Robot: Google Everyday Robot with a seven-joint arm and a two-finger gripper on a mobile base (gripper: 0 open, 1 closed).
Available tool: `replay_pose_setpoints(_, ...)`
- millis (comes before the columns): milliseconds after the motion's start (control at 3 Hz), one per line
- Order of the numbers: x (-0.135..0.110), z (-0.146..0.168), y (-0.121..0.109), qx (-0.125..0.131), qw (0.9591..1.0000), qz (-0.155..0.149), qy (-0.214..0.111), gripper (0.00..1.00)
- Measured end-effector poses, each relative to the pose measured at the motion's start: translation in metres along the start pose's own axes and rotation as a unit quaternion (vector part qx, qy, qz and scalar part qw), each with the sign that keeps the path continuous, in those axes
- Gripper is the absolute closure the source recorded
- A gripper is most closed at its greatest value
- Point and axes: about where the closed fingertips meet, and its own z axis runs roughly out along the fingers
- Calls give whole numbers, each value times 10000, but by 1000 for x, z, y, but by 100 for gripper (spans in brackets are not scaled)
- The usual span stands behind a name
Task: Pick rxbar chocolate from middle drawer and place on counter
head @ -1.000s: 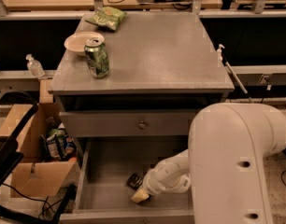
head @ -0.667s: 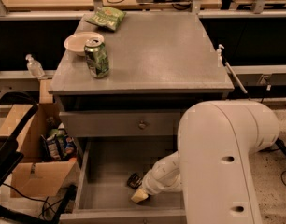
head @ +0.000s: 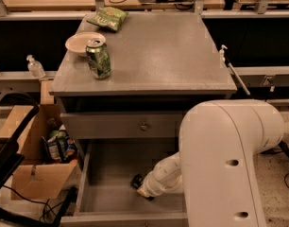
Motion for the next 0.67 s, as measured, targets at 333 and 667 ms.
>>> replay_pose_setpoints(333,0,0,0,-3,10000,-1,0,100)
replay_pose_setpoints(667,4,-26,15,-228,9992,-66,-333,100)
